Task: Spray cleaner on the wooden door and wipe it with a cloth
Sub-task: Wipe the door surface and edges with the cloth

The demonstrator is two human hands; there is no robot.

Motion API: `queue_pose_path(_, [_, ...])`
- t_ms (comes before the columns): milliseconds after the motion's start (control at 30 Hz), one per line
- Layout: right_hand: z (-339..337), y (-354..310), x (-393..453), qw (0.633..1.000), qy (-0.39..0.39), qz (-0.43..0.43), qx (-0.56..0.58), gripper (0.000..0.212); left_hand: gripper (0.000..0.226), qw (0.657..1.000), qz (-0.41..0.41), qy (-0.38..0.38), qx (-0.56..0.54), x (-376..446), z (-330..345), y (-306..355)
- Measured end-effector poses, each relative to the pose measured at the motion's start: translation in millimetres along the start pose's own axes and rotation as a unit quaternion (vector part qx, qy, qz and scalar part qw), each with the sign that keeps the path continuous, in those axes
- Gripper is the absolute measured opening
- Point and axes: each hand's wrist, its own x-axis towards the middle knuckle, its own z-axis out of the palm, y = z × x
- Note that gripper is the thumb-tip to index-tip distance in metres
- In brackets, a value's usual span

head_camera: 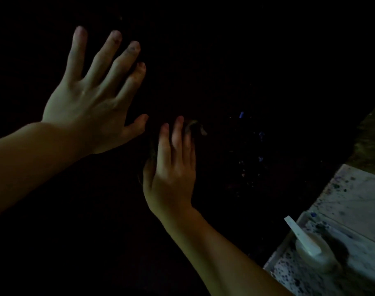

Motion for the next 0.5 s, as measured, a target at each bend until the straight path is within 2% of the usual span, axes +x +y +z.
queue_pose_path(67, [0,10,-9,1.000,-0.007,0.003,0.002,0.053,0.081,1.000,-0.003,0.002,-0.006,0,1,1])
queue_pose_path(233, [-4,65,-73,0.986,-0.008,0.167,-0.009,0.059,0.084,1.000,-0.003,-0.013,-0.013,2,1,3])
queue_pose_path(333, [-2,50,-62,0.974,-0.002,0.225,0.005,0.061,0.084,1.000,-0.003,-0.019,-0.008,2,0,2])
queue_pose_path(500, [8,-23,0,0.995,0.010,0.095,0.022,0.056,0.081,1.000,-0.006,-0.013,-0.024,1,-2,3])
